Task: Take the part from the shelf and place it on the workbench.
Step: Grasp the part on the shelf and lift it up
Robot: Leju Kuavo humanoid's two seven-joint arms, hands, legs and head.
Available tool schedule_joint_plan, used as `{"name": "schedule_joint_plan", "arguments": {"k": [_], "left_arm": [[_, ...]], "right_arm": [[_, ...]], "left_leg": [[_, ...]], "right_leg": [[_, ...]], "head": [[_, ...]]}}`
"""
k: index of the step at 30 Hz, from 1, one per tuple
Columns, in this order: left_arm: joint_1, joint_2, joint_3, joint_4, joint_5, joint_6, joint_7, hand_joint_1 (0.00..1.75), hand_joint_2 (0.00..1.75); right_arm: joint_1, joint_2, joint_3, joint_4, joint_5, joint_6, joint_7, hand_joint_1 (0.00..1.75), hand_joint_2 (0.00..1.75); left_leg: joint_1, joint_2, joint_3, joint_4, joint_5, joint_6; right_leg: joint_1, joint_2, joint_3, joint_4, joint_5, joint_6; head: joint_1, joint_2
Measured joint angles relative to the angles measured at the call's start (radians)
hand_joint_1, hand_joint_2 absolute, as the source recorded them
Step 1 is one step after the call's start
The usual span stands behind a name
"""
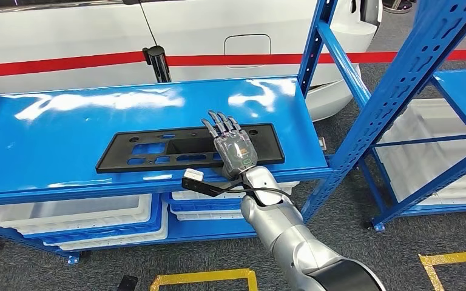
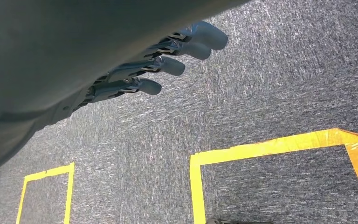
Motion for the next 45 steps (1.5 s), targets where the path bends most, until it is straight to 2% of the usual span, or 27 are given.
{"name": "schedule_joint_plan", "arguments": {"k": [3, 7, 15, 19, 22, 26, 30, 38, 45], "left_arm": [[0.0, -0.001, 0.0, 0.0, 0.0, 0.0, 0.0, 0.0, 0.0], [0.0, -0.002, 0.0, 0.0, 0.0, 0.0, 0.0, 0.0, 0.0], [0.0, -0.002, -0.002, 0.0, -0.02, 0.009, 0.0, 0.0, 0.0], [0.0, -0.002, -0.009, 0.0, -0.035, 0.015, 0.004, 0.0, 0.0], [0.0, -0.002, -0.019, 0.0, -0.049, 0.015, 0.008, 0.0, 0.0], [0.0, -0.002, -0.035, 0.0, -0.068, 0.014, 0.014, 0.0, 0.0], [0.0, -0.002, -0.044, 0.0, -0.071, 0.014, 0.014, 0.0, 0.0], [0.0, -0.006, -0.058, 0.0, -0.09, 0.015, 0.02, 0.0, 0.0], [0.002, -0.009, -0.072, 0.0, -0.104, 0.022, 0.032, 0.0, 0.0]], "right_arm": [[0.0, 0.0, -0.001, 0.0, 0.0, 0.0, 0.0, 0.0, 1.75], [0.0, 0.0, -0.004, 0.0, 0.016, 0.0, 0.004, 0.0, 0.0], [0.0, 0.0, -0.005, 0.0, 0.05, 0.0, 0.024, 0.0, 0.0], [0.0, 0.0, 0.0, 0.0, 0.074, 0.0, 0.039, 0.0, 1.75], [0.0, 0.0, 0.01, 0.0, 0.089, 0.0, 0.054, 0.0, 1.75], [-0.008, 0.0, 0.044, 0.013, 0.104, 0.0, 0.077, 1.74, 1.75], [-0.019, 0.0, 0.077, 0.042, 0.102, 0.0, 0.096, 1.75, 1.75], [-0.024, -0.009, 0.161, 0.074, 0.106, 0.0, 0.215, 1.75, 1.75], [-0.025, -0.017, 0.209, 0.093, 0.106, -0.002, 0.268, 1.75, 1.75]], "left_leg": [[0.001, 0.0, 0.0, 0.0, 0.0, -0.005], [0.001, 0.0, 0.0, 0.0, 0.0, -0.006], [-0.004, 0.0, 0.0, 0.0, 0.0, -0.006], [-0.005, 0.0, 0.0, 0.0, 0.0, -0.006], [-0.005, 0.0, 0.0, 0.0, 0.0, -0.006], [-0.005, 0.0, 0.0, 0.0, 0.0, -0.006], [-0.006, -0.001, 0.0, 0.0, 0.0, -0.006], [-0.006, -0.001, 0.001, 0.0, 0.0, -0.006], [-0.006, -0.001, 0.001, 0.0, 0.0, -0.006]], "right_leg": [[0.001, 0.0, 0.0, 0.0, 0.0, -0.001], [0.001, 0.0, 0.001, 0.0, 0.0, -0.001], [0.001, 0.0, 0.003, 0.0, 0.0, -0.001], [0.001, 0.0, 0.004, 0.0, 0.0, -0.001], [0.001, 0.0, 0.004, 0.0, 0.0, -0.001], [0.001, 0.0, 0.004, 0.0, 0.0, -0.001], [0.001, 0.0, 0.004, 0.0, 0.0, -0.001], [0.001, 0.0, 0.004, 0.0, 0.0, -0.001], [0.001, 0.0, 0.004, 0.0, 0.0, -0.001]], "head": [[0.0, 0.0], [0.0, 0.0], [0.0, 0.0], [0.0, 0.0], [0.0, 0.0], [0.0, 0.0], [0.0, 0.0], [0.0, 0.0], [0.0, 0.0]]}}
